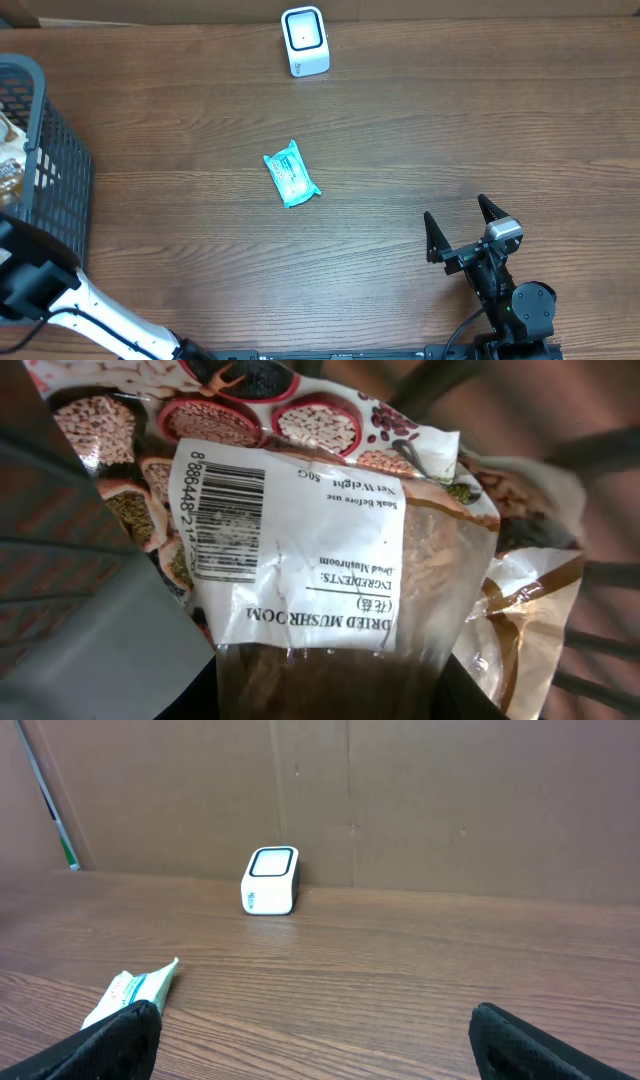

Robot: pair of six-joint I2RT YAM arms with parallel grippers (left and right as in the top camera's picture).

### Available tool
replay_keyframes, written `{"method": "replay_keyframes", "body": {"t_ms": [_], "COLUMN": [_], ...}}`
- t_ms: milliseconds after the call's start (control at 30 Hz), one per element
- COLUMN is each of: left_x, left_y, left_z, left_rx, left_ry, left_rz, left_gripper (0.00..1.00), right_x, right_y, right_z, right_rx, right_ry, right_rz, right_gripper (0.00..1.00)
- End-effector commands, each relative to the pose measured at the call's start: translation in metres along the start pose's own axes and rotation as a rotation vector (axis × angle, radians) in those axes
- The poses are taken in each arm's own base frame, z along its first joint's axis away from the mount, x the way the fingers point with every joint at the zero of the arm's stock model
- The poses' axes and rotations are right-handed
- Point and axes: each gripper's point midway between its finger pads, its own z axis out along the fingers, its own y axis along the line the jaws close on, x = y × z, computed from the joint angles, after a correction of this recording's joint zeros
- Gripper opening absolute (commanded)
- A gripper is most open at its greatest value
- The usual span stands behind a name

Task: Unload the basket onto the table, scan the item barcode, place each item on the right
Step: 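Reach the left gripper into the basket and grasp the dried mushroom bag, then carry the mushroom bag out and place it beside the teal packet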

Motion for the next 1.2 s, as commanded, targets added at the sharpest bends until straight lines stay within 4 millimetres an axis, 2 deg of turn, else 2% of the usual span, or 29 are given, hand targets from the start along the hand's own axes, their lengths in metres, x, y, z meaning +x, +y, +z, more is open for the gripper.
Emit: {"method": "replay_keyframes", "body": {"t_ms": [0,167,333,500,600,667,733,900,1167], "left_x": [-0.036,-0.043,-0.040,-0.016,0.013,0.037,0.062,0.136,0.237], "left_y": [-0.036,-0.052,-0.077,-0.104,-0.131,-0.148,-0.164,-0.218,-0.300], "left_z": [-0.096,-0.165,-0.236,-0.302,-0.328,-0.335,-0.334,-0.317,-0.283], "left_rx": [0.124,0.184,0.292,0.423,0.536,0.581,0.608,0.672,0.651], "left_ry": [-0.210,-0.335,-0.455,-0.516,-0.482,-0.424,-0.343,-0.071,0.200], "left_rz": [-0.014,-0.025,0.010,0.056,0.110,0.135,0.158,0.269,0.549], "left_gripper": [0.05,0.04,0.05,0.06,0.07,0.08,0.06,0.04,0.04], "right_x": [0.002,0.002,0.002,0.002,0.002,0.002,0.002,0.002,0.002], "right_y": [-0.001,-0.001,-0.001,-0.001,-0.001,-0.001,-0.001,-0.001,-0.001], "right_z": [0.000,0.000,0.000,0.000,0.000,0.000,0.000,0.000,0.000], "right_rx": [0.004,0.003,0.004,0.003,0.003,0.003,0.004,0.003,0.004], "right_ry": [-0.005,-0.005,-0.005,-0.005,-0.005,-0.005,-0.005,-0.005,-0.005], "right_rz": [0.002,0.002,0.002,0.002,0.002,0.002,0.002,0.002,0.002], "right_gripper": [1.00,1.00,1.00,1.00,1.00,1.00,1.00,1.00,1.00]}}
